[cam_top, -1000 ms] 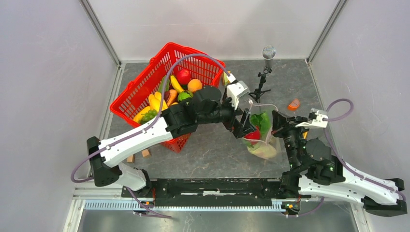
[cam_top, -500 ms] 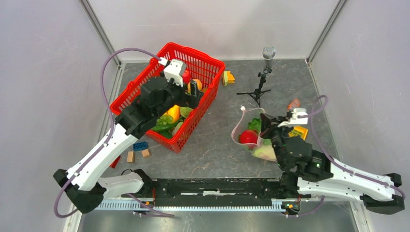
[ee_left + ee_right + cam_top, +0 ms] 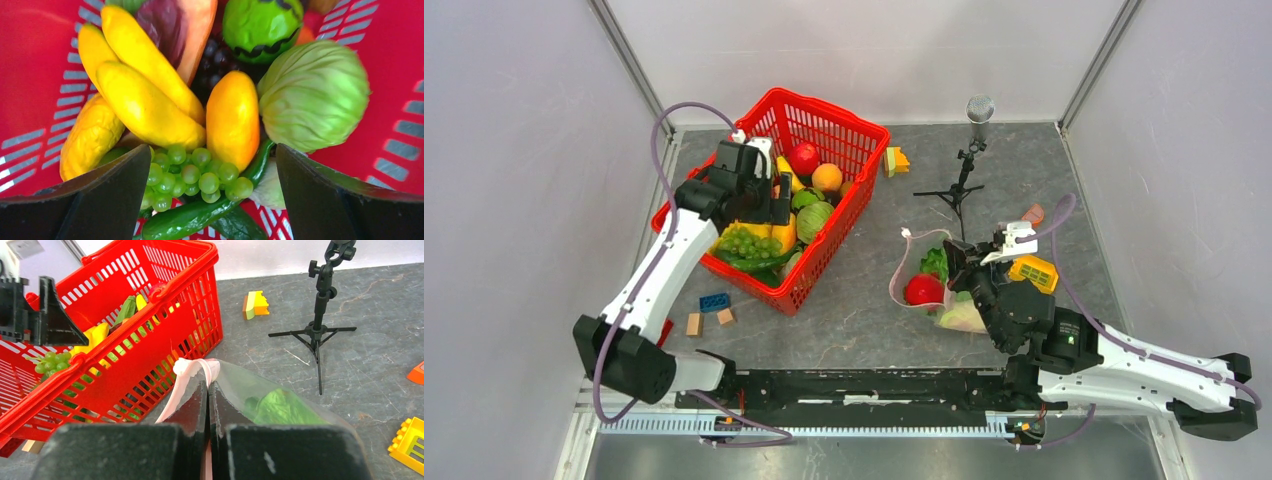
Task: Place the food in the zip-top bag and seal the zipper
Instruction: Pick up the fake fruit from the bin.
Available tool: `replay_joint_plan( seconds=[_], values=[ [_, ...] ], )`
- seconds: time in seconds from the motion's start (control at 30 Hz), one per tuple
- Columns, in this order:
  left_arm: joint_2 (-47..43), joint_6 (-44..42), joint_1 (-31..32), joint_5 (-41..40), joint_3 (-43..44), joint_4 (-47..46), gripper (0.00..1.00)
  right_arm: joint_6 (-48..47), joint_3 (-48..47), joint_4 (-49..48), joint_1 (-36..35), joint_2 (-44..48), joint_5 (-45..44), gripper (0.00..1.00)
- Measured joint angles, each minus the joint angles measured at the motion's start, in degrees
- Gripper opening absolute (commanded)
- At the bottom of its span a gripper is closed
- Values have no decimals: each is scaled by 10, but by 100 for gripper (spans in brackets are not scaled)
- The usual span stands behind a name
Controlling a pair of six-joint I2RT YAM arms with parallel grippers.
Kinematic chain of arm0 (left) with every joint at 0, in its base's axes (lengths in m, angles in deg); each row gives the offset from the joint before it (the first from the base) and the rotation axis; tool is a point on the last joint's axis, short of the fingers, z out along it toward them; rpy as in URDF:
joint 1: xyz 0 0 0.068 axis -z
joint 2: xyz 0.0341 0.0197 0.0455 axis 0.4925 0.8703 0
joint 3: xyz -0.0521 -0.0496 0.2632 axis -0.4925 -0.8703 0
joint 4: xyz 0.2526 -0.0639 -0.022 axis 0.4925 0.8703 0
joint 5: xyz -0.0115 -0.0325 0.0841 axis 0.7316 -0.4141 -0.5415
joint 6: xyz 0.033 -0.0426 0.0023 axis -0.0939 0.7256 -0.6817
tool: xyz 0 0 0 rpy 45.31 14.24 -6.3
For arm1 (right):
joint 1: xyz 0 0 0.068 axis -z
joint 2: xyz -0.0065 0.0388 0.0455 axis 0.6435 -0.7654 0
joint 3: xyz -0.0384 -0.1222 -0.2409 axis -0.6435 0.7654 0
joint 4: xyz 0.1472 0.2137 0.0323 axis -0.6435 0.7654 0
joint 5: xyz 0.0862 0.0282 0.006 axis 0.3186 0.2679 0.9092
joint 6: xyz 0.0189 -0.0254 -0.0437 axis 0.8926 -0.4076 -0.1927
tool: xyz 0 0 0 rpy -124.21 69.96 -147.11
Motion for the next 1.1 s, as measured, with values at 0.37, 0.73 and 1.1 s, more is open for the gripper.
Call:
replay_joint_plan(
  seconds=[0.37, 0.73, 1.1],
  values=[
    [42, 64, -37, -91, -17, -15, 100, -7, 0, 1, 0, 0, 6, 1],
    [17, 213, -53, -246, -88, -88, 100, -9, 0, 0, 0, 17, 6, 2],
    [38, 295, -65, -242, -156, -159, 94, -9, 0, 0, 0, 7, 20, 3]
  ],
)
